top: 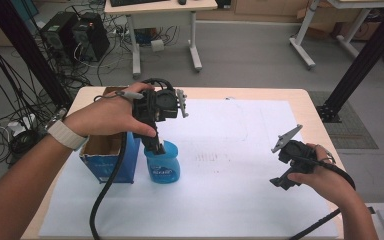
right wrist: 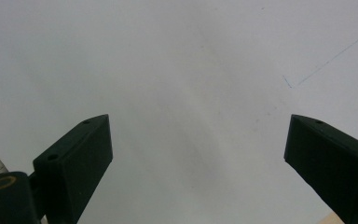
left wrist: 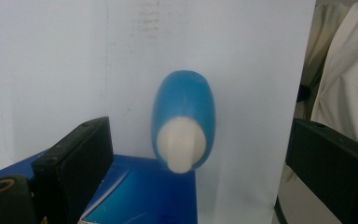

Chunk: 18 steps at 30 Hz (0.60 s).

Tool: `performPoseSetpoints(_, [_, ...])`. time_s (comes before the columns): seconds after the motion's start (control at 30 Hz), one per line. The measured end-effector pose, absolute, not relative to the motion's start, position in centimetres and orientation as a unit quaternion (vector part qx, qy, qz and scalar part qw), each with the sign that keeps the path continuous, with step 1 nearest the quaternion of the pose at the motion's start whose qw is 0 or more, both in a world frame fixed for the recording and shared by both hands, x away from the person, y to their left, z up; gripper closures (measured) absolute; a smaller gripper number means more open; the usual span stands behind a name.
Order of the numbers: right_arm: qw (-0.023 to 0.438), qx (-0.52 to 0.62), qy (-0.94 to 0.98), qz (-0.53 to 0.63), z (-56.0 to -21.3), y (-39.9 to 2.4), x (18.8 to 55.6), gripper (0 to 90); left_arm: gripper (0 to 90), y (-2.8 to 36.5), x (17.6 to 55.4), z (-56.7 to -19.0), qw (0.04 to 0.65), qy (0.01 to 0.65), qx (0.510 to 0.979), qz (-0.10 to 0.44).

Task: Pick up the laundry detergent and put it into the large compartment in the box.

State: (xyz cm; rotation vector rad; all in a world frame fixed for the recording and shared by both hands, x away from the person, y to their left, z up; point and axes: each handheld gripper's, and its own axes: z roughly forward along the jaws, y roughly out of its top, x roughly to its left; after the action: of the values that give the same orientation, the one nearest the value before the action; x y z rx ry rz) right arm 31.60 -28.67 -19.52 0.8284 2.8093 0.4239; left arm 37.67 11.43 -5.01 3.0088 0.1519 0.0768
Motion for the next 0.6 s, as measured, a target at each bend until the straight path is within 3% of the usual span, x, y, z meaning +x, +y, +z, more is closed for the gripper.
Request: performPoseSetpoints(0.6, [0.087, 0.282, 0.945, 0.143, -20.2, -28.8, 31.7, 7.6, 7.8, 10.3, 39.6, -9.0, 0.033, 0.038, 0.999, 0.015])
